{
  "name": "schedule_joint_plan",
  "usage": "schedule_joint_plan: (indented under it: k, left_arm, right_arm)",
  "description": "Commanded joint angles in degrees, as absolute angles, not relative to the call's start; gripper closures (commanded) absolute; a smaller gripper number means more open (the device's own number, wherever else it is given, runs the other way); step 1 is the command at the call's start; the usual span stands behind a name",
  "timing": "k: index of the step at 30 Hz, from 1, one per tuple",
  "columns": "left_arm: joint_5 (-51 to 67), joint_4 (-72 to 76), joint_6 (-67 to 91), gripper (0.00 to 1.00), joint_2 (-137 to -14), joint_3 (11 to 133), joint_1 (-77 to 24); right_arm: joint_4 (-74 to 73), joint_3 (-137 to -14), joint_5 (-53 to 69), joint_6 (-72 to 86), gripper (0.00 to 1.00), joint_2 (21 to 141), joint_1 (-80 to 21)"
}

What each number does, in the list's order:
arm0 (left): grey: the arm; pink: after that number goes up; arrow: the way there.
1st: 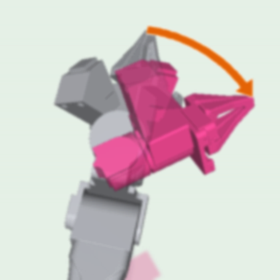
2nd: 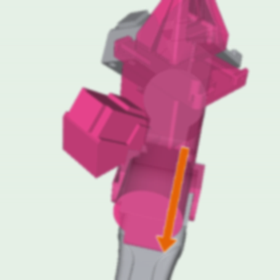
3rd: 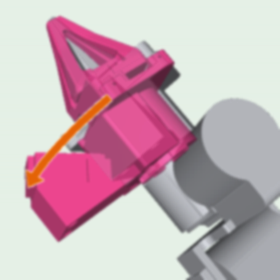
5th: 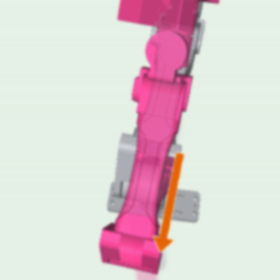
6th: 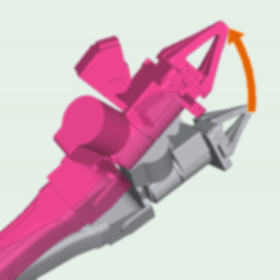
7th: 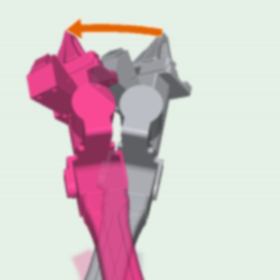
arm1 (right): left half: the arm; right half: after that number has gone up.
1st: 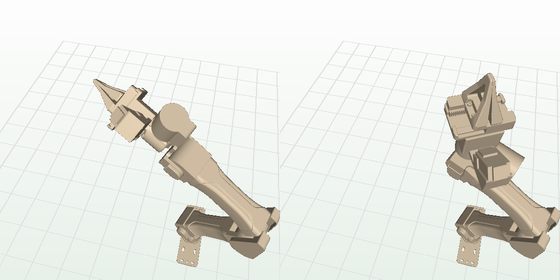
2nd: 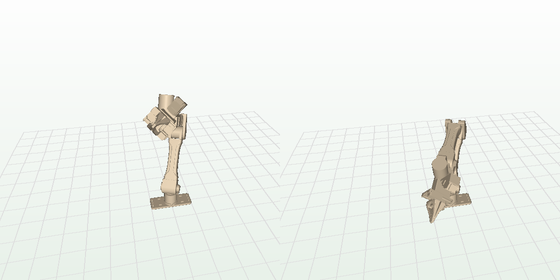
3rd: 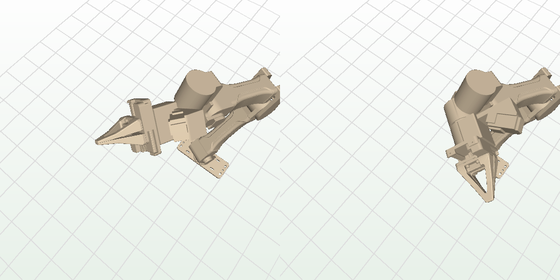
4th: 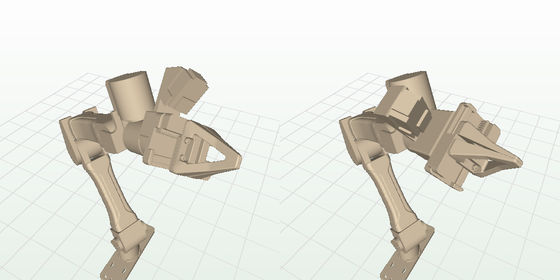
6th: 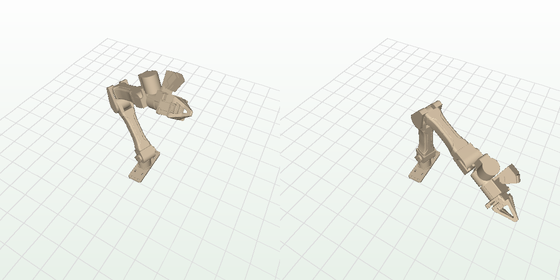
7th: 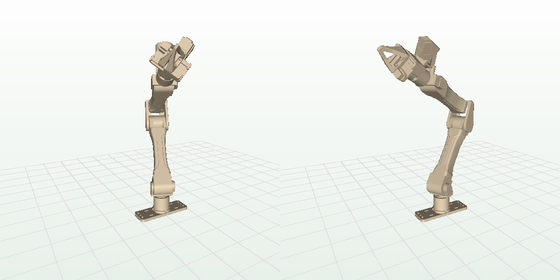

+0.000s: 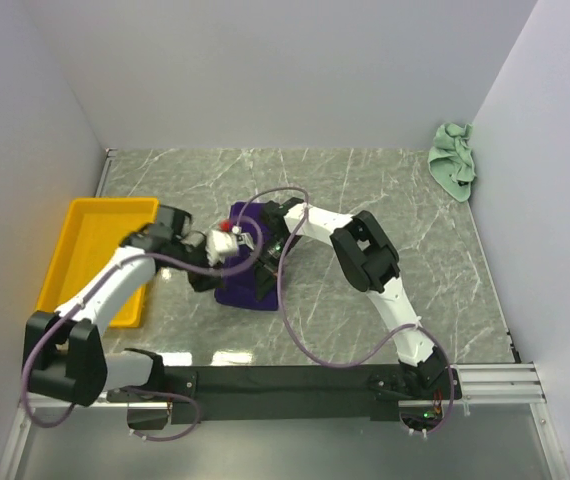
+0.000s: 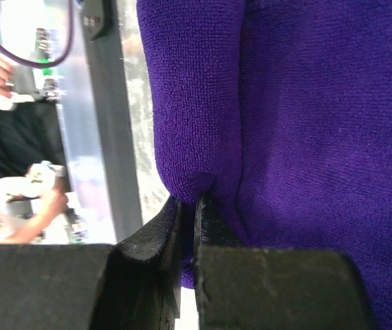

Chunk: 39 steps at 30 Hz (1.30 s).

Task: Roll the towels
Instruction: Roll the towel

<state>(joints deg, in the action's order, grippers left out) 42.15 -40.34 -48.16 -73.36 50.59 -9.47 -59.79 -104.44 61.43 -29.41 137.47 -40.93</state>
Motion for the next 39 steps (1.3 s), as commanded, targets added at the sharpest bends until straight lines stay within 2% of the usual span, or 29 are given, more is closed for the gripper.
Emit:
schedule_joint_plan:
  k: [1,10,15,18,20,21,24,25,27,31,39]
  left_arm:
    - [34.12,-31.49,-54.31,0.40,-69.45,45.98,-18.69]
    - [27.25,-24.53,-56.86,0.33,-72.06,39.73,-30.13]
    - [22.51,-19.61,-56.26,0.38,-76.98,36.47,-32.25]
    - [21.80,-21.43,-55.38,0.50,-79.97,37.44,-32.43]
    - [21.97,-23.81,-55.46,0.65,-80.94,38.66,-32.69]
    - [22.32,-26.86,-55.46,0.78,-81.03,39.19,-32.78]
    - [25.04,-32.24,-56.07,0.95,-81.91,41.30,-32.78]
    - [27.05,-35.56,-55.99,0.97,-82.96,42.53,-32.70]
    - [28.29,-39.18,-56.42,0.99,-84.45,43.76,-32.61]
    - [31.81,-46.04,-55.81,0.99,-90.85,48.15,-31.21]
    - [36.29,-60.36,-55.28,0.96,-108.88,65.55,-25.58]
  right_arm:
    - [-61.96,-103.89,56.60,-29.36,1.00,142.12,-40.61]
    - [-59.86,-103.54,56.16,-27.25,1.00,142.74,-39.11]
    - [-58.45,-103.62,56.43,-25.84,1.00,142.30,-39.02]
    - [-57.75,-103.19,55.64,-25.05,1.00,141.42,-39.02]
    - [-57.74,-102.66,55.28,-24.61,1.00,140.72,-38.67]
    - [-57.40,-102.48,55.11,-23.57,0.99,139.41,-38.15]
    - [-54.42,-100.20,54.58,-20.41,0.73,133.89,-36.66]
    - [-53.71,-99.33,53.80,-19.52,0.63,132.12,-35.61]
    - [-52.48,-99.31,51.69,-16.98,0.55,127.12,-34.28]
    - [-49.58,-97.92,45.71,-13.72,0.45,118.23,-30.33]
    - [-49.05,-85.36,37.89,-17.84,0.42,103.39,-25.75]
